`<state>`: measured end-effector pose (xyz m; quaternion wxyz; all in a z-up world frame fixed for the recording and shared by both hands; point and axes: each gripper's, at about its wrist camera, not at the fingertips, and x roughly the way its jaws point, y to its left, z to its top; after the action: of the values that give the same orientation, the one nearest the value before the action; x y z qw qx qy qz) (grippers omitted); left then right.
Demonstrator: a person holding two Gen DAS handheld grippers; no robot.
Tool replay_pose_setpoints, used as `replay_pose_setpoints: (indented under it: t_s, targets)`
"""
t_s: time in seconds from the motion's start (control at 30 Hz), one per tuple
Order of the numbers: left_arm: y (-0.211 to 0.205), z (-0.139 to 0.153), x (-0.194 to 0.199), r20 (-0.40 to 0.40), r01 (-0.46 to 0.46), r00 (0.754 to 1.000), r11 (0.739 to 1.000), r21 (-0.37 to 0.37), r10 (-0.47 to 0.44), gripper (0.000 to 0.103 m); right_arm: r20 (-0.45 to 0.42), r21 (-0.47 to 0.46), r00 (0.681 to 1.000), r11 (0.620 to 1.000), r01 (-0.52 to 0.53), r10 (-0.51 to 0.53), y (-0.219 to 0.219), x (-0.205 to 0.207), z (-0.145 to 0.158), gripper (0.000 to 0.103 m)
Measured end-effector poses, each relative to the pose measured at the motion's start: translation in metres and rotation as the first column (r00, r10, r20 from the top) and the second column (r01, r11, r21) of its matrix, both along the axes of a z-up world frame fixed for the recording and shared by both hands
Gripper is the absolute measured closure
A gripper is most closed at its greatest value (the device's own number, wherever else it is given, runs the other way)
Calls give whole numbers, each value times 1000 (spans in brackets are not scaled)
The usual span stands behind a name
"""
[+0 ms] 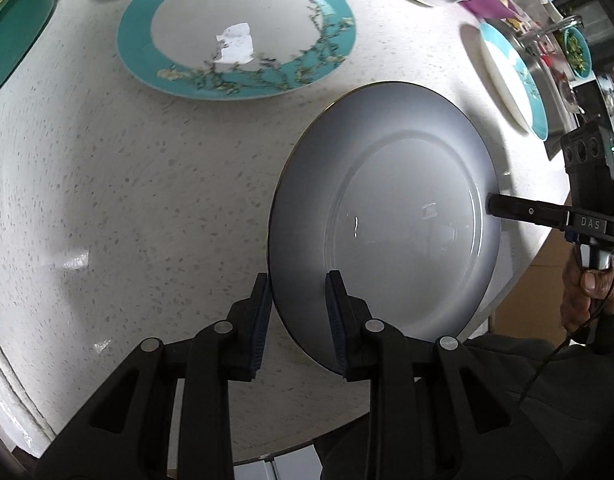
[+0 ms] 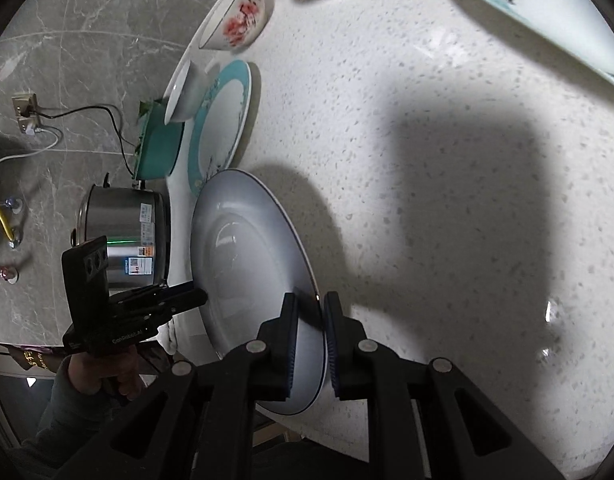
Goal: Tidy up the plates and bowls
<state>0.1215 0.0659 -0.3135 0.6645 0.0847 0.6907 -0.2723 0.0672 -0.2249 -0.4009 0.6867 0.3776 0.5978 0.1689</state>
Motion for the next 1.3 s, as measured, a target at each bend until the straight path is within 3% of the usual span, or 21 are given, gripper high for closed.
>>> replay_pose_setpoints:
  t_s: [0.63,0.77,0.83,0.87,0.97,1.07,1.1,1.17,1.3]
  targets:
    - [20,-15,17,39,-52,998,998,-18,53,77,12,-51,999,998,-34,35,9,14,-6,84]
    - [27,-8,17,75,-82,994,996,-38,84,76,21,-68,999,997,-40,42,10,14,-2,78]
    - [31,3,15,109,-106,988,993,-57,112,76,29,-62,999,997,-35,37,9,14,1,64]
    - [35,11,14,131,-130,982,989,-78,139,71,42,-61,999,998,-27,29,7,14,4,61]
    - [50,34,8,213,-202,950,970,-138,228,28,91,-57,996,998,-4,9,-1,13,16,47]
    - [72,52,1,283,-296,890,925,-236,357,19,124,-42,991,997,62,-56,-19,10,25,33]
    - [79,54,2,285,-339,867,903,-263,409,13,124,-25,988,995,95,-92,-26,9,26,28]
    - [94,54,3,277,-424,812,846,-325,513,11,106,-10,983,988,153,-151,-39,9,28,22]
    - [101,50,23,268,-438,812,845,-307,518,11,125,-31,979,986,167,-162,-37,24,40,22]
